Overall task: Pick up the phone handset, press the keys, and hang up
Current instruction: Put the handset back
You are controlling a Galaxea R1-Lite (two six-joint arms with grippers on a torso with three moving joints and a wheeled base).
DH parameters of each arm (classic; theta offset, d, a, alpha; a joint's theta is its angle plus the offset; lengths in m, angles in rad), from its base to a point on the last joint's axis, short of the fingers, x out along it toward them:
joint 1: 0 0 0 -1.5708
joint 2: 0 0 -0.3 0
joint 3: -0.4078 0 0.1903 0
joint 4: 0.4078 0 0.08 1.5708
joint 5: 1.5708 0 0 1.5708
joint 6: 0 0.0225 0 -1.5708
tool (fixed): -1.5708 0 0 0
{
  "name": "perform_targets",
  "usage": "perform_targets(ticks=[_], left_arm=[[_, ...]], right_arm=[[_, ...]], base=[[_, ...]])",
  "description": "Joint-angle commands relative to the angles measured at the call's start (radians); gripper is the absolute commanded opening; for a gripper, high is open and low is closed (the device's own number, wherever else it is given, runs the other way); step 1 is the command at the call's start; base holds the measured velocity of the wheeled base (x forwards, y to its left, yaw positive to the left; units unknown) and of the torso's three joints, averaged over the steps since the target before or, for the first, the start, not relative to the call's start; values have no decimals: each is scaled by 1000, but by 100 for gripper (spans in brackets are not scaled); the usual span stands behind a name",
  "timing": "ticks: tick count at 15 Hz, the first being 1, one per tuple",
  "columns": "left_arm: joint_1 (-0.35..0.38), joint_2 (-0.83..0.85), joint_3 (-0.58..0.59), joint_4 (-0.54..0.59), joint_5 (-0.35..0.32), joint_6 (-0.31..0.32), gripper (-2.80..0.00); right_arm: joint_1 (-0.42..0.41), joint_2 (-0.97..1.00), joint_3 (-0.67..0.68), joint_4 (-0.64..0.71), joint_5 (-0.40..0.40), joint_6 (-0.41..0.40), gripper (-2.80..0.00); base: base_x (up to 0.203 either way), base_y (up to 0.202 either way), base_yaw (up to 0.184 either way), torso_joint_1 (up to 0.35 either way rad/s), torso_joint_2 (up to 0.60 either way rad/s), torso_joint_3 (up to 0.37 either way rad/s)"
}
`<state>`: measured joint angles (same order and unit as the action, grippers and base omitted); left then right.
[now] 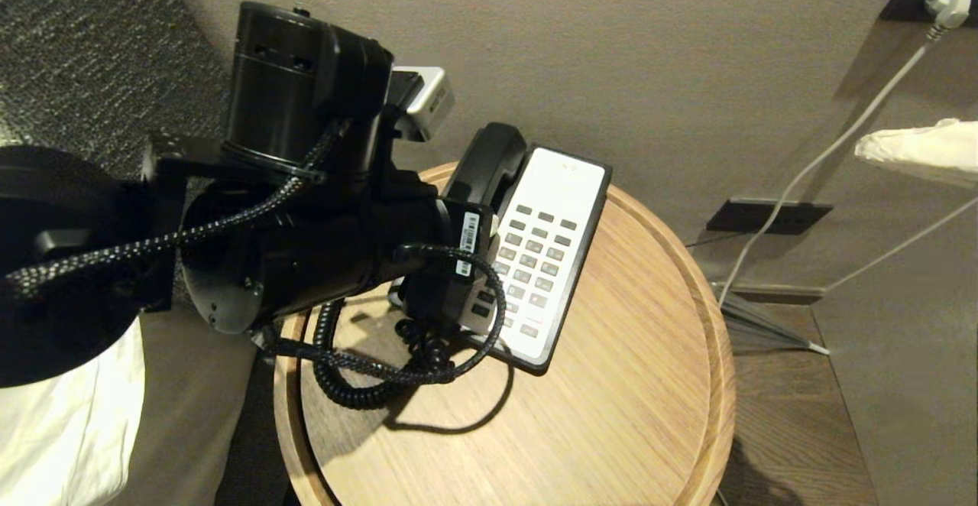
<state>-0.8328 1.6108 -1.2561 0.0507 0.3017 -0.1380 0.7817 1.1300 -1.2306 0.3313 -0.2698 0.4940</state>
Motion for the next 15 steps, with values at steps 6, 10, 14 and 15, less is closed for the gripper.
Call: perform_targets(ticks=[6,10,14,15], left_arm=[[5,-19,14,3,-68,15,-280],[18,-23,-11,8,-106,48,-280],[38,-36,-13,15,-140,87,-280],[44,-41,-16,18,-146,89,-280]], right_arm=[[1,-3,2,0,0,3,-280],[1,-4,5,2,0,3,-280],[1,-3,9,0,0,3,-280],[1,-3,11,0,-1,3,-280]], base=[[0,0,0,0,0,0],[0,0,0,0,0,0],[0,0,0,0,0,0],[0,0,0,0,0,0]])
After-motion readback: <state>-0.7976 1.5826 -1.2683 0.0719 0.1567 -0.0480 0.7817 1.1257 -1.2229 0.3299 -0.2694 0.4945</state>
